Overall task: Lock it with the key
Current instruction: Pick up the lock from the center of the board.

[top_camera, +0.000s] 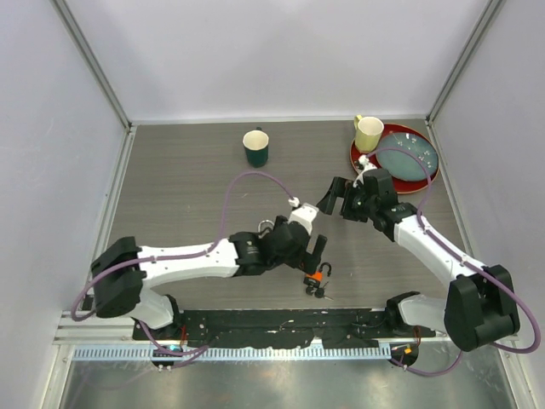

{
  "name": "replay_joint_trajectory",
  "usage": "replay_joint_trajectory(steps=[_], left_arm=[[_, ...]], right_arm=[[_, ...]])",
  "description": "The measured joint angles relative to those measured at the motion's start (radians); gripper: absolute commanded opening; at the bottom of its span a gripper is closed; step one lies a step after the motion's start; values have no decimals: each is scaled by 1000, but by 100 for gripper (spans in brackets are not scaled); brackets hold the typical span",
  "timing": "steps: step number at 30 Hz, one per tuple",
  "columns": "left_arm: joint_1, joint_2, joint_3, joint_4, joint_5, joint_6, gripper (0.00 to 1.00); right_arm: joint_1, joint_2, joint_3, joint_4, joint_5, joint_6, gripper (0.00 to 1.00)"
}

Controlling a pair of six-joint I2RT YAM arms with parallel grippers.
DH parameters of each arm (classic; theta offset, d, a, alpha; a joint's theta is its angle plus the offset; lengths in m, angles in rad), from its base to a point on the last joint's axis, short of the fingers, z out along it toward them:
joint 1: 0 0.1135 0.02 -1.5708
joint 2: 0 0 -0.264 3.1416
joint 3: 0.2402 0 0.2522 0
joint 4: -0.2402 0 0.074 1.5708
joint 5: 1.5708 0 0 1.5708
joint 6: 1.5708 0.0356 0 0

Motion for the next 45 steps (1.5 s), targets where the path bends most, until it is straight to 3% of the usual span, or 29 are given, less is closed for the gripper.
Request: replay_joint_trajectory(steps=[9, 26, 29, 36, 45], left_arm=[[-130, 219, 121, -94, -110, -78, 91], [-145, 383, 130, -63, -80, -131, 72], [-146, 392, 130, -47, -77, -137, 61], [-146, 406, 143, -27, -71, -150, 0], [-146, 416, 167, -60, -87, -125, 0]], right_arm=[[-100, 30, 0, -8, 5, 0, 100], [-143, 48, -2, -8, -15, -1, 100], [-144, 48, -2, -8, -18, -4, 100], [-150, 48, -3, -8, -26, -6, 100], [-150, 48, -4, -7, -53, -7, 100]])
